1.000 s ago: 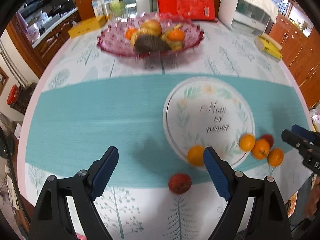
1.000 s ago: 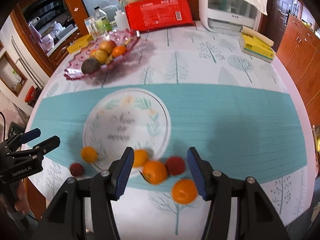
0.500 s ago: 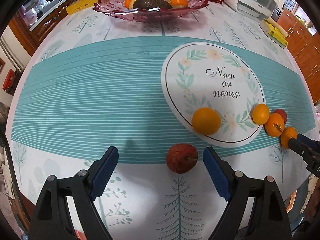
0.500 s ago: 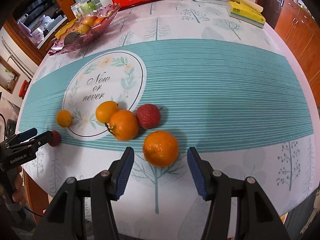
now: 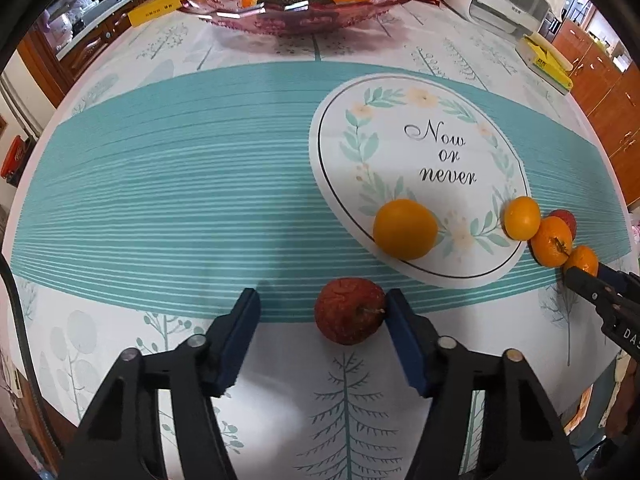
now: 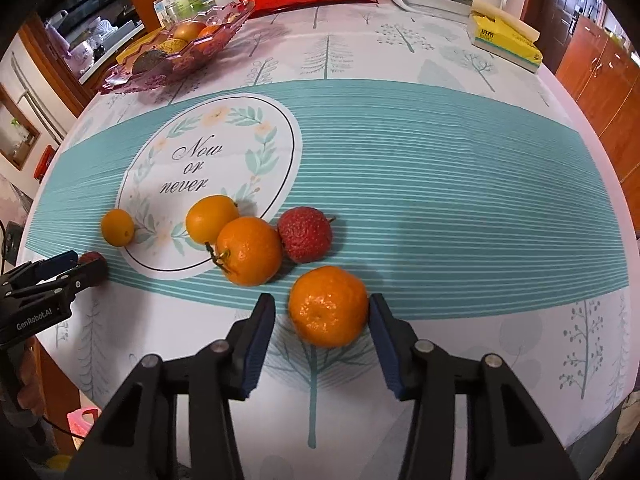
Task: Organize fruits
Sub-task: 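Grasp the small red fruit with the left tool while the right tool grasps an orange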
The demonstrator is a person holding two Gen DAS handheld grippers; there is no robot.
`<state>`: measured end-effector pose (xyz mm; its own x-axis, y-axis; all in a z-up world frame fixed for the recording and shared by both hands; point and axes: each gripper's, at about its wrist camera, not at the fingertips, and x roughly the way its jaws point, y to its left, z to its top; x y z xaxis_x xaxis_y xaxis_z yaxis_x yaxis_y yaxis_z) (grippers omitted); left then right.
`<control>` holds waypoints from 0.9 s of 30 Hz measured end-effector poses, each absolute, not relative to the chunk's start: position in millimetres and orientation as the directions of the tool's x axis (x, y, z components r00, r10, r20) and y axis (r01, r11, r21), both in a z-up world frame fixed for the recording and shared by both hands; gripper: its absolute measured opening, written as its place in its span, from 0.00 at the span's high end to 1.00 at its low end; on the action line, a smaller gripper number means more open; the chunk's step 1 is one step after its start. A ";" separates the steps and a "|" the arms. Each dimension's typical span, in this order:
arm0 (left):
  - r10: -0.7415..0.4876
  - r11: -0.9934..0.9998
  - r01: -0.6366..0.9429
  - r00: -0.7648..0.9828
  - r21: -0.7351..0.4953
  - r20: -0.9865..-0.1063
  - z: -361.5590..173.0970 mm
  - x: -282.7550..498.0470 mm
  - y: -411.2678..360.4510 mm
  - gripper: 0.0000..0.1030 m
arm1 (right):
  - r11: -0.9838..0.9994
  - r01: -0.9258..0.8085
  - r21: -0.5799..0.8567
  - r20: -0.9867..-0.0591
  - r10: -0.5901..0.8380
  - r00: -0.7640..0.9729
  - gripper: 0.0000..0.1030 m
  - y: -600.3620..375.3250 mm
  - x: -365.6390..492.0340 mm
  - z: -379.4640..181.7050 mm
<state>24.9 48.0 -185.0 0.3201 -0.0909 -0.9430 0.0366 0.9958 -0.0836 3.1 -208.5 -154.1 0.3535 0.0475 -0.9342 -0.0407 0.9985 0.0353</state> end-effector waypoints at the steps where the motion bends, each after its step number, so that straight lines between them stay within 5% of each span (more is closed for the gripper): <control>1: -0.091 0.996 0.035 0.322 -0.084 -0.942 -185.6 24.4 48.5 0.41 | 0.999 -0.034 0.036 -0.935 0.046 0.351 0.56 -209.9 3.1 -155.4; 9: -0.112 0.993 0.070 0.333 -0.094 -0.936 -183.7 26.4 42.9 0.68 | 0.998 0.000 0.055 -0.936 0.052 0.347 0.61 -218.1 2.5 -159.6; 27: -0.151 0.987 0.113 0.403 -0.114 -0.903 -137.1 30.1 49.9 0.68 | 0.992 -0.054 0.116 -0.892 0.128 0.434 0.62 -190.7 6.6 -110.4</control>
